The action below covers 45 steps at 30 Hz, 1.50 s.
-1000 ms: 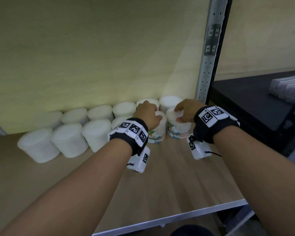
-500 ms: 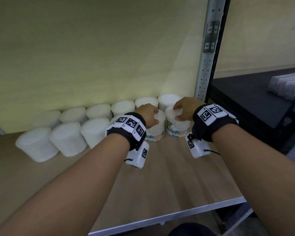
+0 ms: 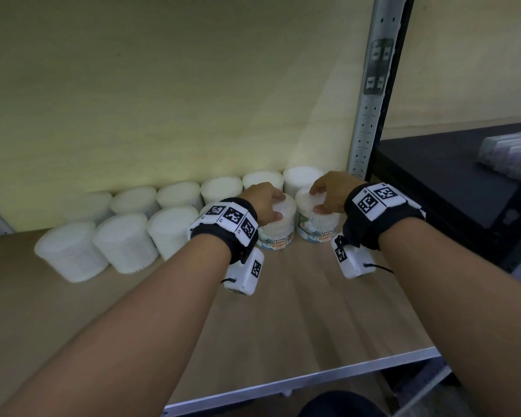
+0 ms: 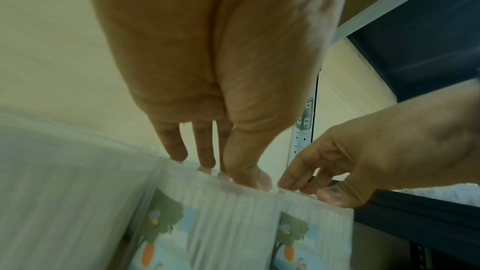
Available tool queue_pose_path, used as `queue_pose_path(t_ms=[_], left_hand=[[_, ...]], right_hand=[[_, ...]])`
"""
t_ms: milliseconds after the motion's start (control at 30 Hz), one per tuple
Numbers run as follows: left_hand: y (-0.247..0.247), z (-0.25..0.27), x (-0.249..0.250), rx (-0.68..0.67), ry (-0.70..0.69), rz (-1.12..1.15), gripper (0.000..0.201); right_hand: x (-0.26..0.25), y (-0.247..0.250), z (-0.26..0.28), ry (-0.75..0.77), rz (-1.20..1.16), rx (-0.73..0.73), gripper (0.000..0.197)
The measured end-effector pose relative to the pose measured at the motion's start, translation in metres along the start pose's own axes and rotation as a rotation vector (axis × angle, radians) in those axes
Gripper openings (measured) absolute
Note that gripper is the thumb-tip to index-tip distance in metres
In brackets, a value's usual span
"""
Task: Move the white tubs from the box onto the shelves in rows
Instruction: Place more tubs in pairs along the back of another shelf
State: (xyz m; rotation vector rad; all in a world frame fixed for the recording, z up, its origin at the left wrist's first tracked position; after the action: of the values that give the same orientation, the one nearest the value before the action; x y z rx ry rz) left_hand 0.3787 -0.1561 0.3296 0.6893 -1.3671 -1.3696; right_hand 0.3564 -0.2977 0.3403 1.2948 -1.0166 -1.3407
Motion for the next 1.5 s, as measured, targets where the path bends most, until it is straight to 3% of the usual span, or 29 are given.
queue_pose_path(t_ms=[300, 1067, 1500], left_hand=[[-0.005, 0.028, 0.008, -0.009, -0.041, -0.001, 0.055], [-0.041, 0.148, 0.044, -0.073, -0.182, 0.017, 0.052], [-0.048, 0.164, 0.042, -0.063, -0.191, 0.098, 0.052]], right_hand=[[-0.002, -0.005, 0.027, 0.017, -0.007, -0.042, 0.055], [0.007, -0.025, 0.175, -0.010, -0.193, -0.014, 0.054], [-0.001, -0.022, 0.198, -0.008, -0.173, -0.020, 0.052]])
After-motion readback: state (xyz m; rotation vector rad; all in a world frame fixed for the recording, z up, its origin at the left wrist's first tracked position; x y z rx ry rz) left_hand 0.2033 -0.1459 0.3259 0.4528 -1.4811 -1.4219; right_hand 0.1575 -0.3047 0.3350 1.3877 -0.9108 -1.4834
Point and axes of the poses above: each hand's wrist, its own z-axis away from the middle knuckle, its own y-axis out of the back of the hand, x = y × z, the point moved 7 cm from there along -z, towards the middle knuckle, and after that the axes turned 10 degrees about y, right-handed, at the moved point
